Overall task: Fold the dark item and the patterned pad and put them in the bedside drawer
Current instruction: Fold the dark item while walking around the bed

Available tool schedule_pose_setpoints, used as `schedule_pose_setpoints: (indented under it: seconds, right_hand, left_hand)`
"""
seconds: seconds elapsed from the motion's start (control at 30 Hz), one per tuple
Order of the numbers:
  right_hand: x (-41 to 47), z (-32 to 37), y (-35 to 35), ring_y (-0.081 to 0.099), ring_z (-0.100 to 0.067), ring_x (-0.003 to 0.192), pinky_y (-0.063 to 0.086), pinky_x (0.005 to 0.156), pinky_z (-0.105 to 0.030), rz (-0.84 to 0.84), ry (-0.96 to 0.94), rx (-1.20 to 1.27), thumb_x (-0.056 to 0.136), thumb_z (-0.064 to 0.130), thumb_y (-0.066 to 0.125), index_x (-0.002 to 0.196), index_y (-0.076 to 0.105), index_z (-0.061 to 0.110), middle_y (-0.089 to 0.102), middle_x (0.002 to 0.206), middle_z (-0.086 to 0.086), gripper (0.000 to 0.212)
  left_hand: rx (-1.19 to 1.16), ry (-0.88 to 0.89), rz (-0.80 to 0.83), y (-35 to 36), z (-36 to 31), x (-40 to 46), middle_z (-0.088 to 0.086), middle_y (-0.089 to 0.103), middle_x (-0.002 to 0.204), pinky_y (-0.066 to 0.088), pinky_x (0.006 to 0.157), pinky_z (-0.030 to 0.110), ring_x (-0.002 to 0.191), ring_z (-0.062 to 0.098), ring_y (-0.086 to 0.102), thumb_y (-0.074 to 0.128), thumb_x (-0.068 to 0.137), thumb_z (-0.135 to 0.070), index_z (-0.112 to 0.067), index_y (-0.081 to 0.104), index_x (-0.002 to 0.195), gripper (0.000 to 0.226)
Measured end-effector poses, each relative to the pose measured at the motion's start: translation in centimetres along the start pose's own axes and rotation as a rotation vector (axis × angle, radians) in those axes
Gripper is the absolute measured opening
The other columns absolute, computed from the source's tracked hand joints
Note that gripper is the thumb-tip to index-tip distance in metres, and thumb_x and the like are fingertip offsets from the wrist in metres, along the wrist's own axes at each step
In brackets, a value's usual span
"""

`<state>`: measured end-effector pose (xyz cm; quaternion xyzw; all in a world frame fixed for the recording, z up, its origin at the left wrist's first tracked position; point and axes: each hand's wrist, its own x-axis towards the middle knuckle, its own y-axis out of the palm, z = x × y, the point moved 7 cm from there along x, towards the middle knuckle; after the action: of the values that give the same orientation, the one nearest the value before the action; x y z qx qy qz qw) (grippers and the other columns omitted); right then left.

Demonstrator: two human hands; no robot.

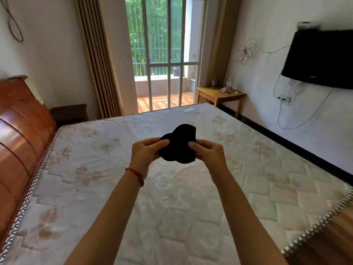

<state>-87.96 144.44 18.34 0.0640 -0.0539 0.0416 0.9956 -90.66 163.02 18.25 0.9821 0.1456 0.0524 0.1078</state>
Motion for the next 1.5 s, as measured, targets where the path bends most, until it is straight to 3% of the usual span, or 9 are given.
schedule_pose_setpoints:
  seconds: [0.23,0.5,0.6,0.97,1.17,1.37,1.5]
  right_hand:
    - [-0.9,1.4,-13.1,0.070,-0.015,0.073,0.056,0.067,-0.023,-0.163,-0.010,-0.018,0.078,0.009,0.070,0.100,0.069,0.002,0.072,0.080,-0.003,0.023]
    - [-3.3,2.4,-26.2,0.069,-0.015,0.073,0.055,0.064,-0.020,-0.413,-0.034,-0.035,0.077,0.009,0.071,0.097,0.068,0.003,0.070,0.081,-0.004,0.020]
    - [-4.0,2.3,-30.1,0.068,-0.016,0.074,0.057,0.067,-0.022,-0.497,-0.040,-0.023,0.077,0.008,0.071,0.092,0.068,0.008,0.070,0.082,-0.004,0.015]
    - [-6.8,2.5,-41.5,0.068,-0.025,0.087,0.058,0.075,-0.025,-0.823,-0.037,-0.045,0.078,0.007,0.070,0.102,0.066,0.000,0.070,0.093,-0.012,0.025]
    - [-10.0,2.5,-47.4,0.069,-0.026,0.089,0.057,0.081,-0.037,-0.994,-0.037,-0.063,0.078,0.010,0.070,0.093,0.068,0.012,0.071,0.091,-0.006,0.015]
    - [-12.6,3.6,-54.2,0.069,-0.007,0.074,0.055,0.061,-0.016,-1.069,-0.075,-0.101,0.081,0.010,0.067,0.088,0.067,0.017,0.069,0.084,0.004,0.011]
    - [-13.9,3.7,-59.6,0.068,-0.013,0.087,0.058,0.075,-0.025,-1.107,-0.074,-0.148,0.081,0.014,0.068,0.084,0.066,0.025,0.070,0.088,0.005,0.012]
  left_hand:
    - [-0.016,-0.044,0.136,12.8,3.2,-1.3,0.012,0.071,0.085,0.056,0.064,0.023,0.075,0.021,0.070,0.072,0.073,-0.007,-0.007,0.071,0.086,0.013]
    - [-0.008,-0.117,0.357,26.3,7.1,-2.7,0.011,0.072,0.085,0.059,0.071,0.027,0.077,0.021,0.070,0.072,0.073,-0.008,-0.007,0.070,0.087,0.014]
    - [0.000,-0.137,0.442,30.5,8.4,-3.0,0.011,0.072,0.087,0.058,0.069,0.024,0.079,0.020,0.071,0.073,0.073,-0.009,-0.008,0.071,0.086,0.013]
    - [0.013,-0.202,0.770,44.2,12.6,-4.4,0.007,0.072,0.088,0.057,0.071,0.022,0.081,0.017,0.070,0.069,0.078,-0.011,-0.012,0.070,0.086,0.008]
    - [-0.002,-0.288,0.902,51.5,15.6,-7.2,0.003,0.071,0.077,0.056,0.064,0.019,0.068,0.009,0.070,0.069,0.077,-0.008,-0.009,0.069,0.085,0.007]
    - [-0.015,-0.327,1.022,59.3,17.8,-10.5,0.002,0.071,0.076,0.054,0.062,0.018,0.070,0.011,0.069,0.068,0.078,-0.007,-0.011,0.069,0.083,0.006]
    - [-0.031,-0.329,1.054,64.7,19.3,-12.7,-0.005,0.072,0.066,0.054,0.060,0.017,0.067,0.007,0.069,0.067,0.079,-0.006,-0.014,0.069,0.079,0.008]
